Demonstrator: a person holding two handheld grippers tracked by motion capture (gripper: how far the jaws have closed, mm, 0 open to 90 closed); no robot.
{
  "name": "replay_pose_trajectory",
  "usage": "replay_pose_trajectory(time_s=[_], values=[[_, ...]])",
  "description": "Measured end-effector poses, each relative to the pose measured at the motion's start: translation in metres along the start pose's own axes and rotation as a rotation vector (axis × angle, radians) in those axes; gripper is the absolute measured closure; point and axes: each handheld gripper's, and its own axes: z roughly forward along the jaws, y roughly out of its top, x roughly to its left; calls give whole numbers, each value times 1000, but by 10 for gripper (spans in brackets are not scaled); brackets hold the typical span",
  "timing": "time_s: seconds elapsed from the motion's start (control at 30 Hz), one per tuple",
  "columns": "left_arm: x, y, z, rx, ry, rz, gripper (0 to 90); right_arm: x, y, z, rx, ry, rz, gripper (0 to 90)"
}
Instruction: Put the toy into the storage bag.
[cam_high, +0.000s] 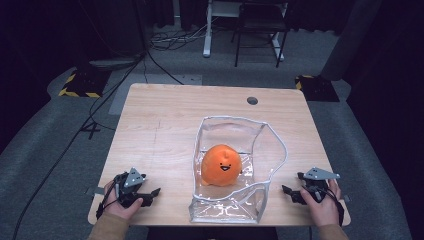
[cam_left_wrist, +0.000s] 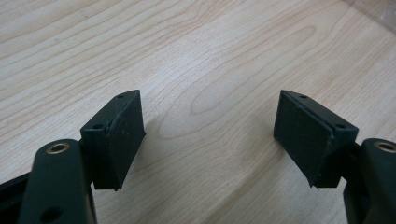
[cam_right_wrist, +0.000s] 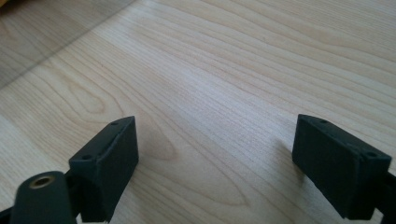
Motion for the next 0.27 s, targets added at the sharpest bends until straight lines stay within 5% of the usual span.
replay_pose_trajectory(time_s=[0.27], values=[[0,0,0,-1,0,-1,248,0,0,1,4,-7,-4,123]])
